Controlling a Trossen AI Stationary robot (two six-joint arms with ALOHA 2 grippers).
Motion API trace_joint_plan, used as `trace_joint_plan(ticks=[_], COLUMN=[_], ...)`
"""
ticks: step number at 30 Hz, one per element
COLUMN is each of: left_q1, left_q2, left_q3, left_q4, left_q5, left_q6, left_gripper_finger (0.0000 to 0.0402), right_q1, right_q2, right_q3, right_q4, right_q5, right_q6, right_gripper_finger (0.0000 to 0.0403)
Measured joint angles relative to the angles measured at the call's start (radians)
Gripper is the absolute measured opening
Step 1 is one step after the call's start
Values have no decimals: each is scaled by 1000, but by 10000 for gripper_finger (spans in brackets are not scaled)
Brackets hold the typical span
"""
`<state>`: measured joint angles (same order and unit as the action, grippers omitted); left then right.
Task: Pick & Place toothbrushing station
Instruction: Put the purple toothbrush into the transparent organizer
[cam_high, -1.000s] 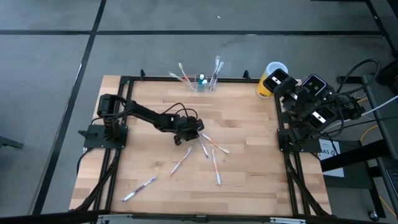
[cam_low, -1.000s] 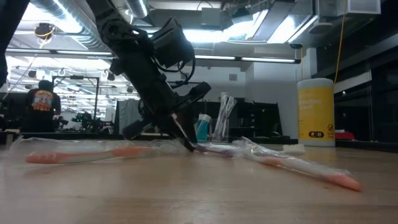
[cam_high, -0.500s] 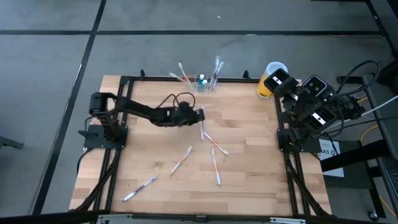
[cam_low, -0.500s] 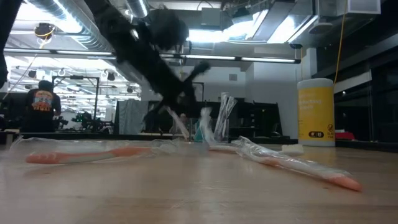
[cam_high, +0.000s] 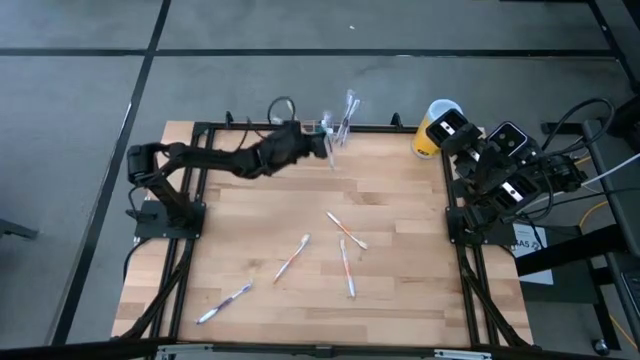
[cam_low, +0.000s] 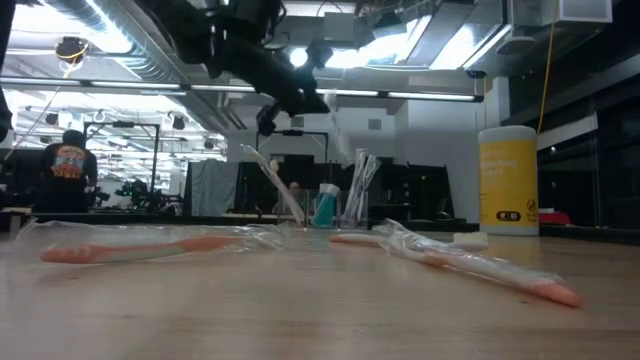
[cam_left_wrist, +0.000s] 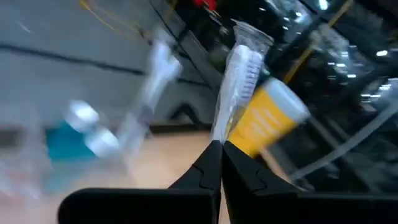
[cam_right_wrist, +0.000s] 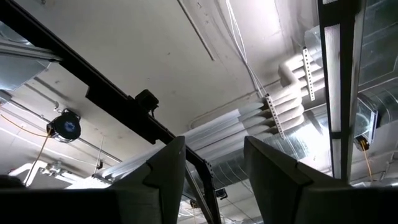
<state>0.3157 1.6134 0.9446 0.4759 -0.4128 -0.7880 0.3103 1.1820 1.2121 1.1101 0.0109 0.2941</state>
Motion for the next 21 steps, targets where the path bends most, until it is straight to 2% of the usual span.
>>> trace_joint_plan(ticks=[4, 12, 17, 21], left_q1=[81, 212, 233, 232], left_q2=[36, 219, 341, 395], left_q3=[35, 166, 309, 376], left_q4=[116, 265, 256, 198], left_q5=[20, 140, 205, 211], left_q6=[86, 95, 129, 152], left_gripper_finger=[1, 2, 2, 2], right_q1=[0, -5, -16, -16], right_q2=[0, 0, -2, -7], right_q3=[0, 0, 0, 0], right_q4=[0, 0, 0, -1], right_q5=[0, 26, 35, 43], right_q6=[-23, -45, -44, -49], right_gripper_finger=[166, 166, 166, 166])
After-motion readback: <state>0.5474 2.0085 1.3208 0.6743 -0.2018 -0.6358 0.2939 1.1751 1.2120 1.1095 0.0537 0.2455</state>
